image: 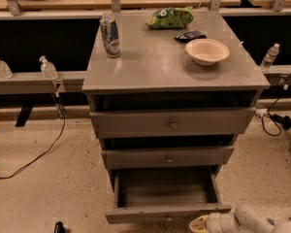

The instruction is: Close bottom drawer

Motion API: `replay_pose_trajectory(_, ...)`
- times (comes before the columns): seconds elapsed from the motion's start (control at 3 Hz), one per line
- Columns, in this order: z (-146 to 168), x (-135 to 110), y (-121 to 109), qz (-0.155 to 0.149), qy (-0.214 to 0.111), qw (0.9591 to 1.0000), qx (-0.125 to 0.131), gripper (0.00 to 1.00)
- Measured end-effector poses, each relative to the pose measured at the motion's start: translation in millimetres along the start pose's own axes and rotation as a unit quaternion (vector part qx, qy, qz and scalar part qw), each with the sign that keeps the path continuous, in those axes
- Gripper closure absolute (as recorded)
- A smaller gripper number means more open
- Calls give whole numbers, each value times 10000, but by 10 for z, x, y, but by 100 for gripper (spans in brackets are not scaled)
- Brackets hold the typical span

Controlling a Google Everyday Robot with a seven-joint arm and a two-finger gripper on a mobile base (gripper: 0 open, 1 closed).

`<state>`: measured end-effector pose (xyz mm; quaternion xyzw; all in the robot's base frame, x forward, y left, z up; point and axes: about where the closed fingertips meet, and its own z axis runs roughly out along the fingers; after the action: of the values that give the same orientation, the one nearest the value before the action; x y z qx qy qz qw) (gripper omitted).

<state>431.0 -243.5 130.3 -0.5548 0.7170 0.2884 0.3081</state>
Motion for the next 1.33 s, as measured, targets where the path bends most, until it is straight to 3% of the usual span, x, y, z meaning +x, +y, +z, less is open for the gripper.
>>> replay_pose_trajectory(0.33, 28, -20, -54, -18, -181, 9997, 168, 100)
replay_pose_trajectory(0.67, 53, -113, -280, -232, -380, 9969, 642, 100)
replay_pose_trajectory(1.0, 76, -228, -479, -477, -517, 9934, 907, 100)
replay_pose_trajectory(1.33, 75, -227, -477, -477, -517, 9934, 907, 100)
